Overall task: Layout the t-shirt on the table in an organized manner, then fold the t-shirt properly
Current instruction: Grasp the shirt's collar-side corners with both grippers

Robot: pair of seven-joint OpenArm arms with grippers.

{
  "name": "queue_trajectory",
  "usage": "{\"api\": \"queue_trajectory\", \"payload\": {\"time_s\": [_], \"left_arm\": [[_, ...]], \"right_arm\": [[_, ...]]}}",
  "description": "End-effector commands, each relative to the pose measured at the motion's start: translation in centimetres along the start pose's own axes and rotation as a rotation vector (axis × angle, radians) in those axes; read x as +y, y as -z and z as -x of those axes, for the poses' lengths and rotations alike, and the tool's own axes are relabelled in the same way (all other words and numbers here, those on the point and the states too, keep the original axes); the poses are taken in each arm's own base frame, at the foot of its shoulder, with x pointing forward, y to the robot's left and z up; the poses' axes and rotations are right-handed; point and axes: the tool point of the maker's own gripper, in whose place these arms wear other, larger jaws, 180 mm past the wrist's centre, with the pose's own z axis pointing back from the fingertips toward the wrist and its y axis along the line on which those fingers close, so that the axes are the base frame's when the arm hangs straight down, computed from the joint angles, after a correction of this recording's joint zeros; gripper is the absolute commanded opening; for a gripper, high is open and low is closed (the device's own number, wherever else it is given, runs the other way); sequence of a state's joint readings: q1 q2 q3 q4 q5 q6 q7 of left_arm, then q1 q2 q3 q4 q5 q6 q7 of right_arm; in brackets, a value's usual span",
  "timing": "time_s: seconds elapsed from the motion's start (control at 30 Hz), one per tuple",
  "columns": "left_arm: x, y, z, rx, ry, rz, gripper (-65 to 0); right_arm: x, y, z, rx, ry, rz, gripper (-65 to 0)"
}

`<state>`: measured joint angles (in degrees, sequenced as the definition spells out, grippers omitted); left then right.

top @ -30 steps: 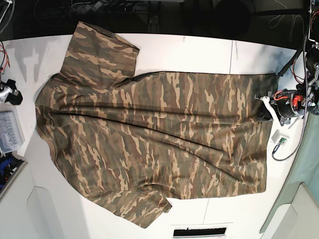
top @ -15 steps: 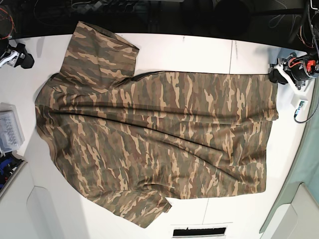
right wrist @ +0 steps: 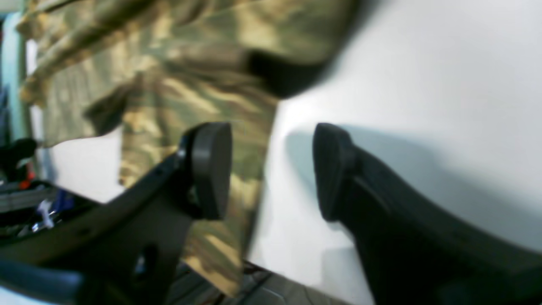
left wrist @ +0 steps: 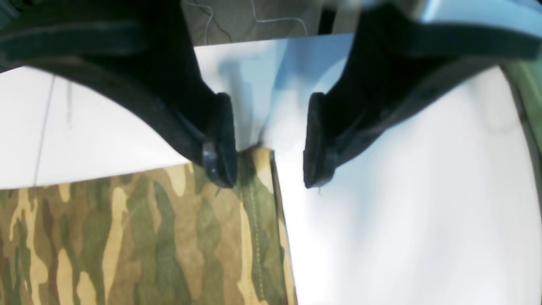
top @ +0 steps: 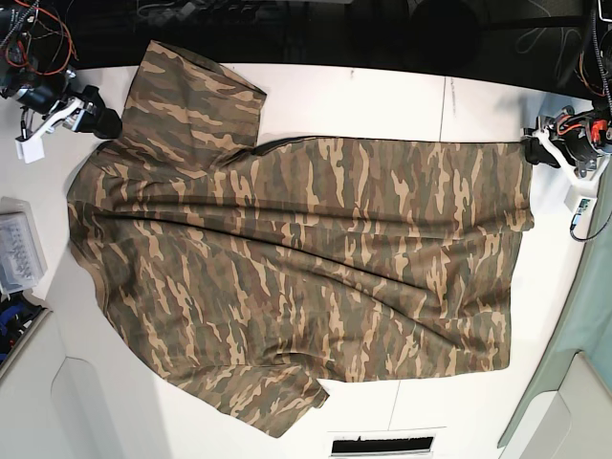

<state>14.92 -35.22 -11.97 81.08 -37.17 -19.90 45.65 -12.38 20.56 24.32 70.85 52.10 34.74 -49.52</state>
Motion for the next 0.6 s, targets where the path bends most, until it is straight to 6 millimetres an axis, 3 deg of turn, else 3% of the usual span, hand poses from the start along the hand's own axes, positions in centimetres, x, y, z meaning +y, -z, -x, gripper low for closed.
{"api": "queue_trajectory", "payload": {"time_s": [0.0,0.27,0.57], "left_arm": [[0.8,-0.7,-1.5,-0.036,0.017,-0.018,-35.3],[1.7,-0.6,-1.6,-0.048,0.02,-0.069,-35.3],[0.1,1.2,-0.7,-0.054,-0.047,-0.019,-35.3]], "right_arm": [[-0.3,0.3,1.5,0.069,-0.007,0.026,-32.9],[2.6,2.6,3.4,0.1,0.004,-0.05,-32.9],[4.1,3.6,4.1,0.105,0.012,-0.086,-32.9]]}}
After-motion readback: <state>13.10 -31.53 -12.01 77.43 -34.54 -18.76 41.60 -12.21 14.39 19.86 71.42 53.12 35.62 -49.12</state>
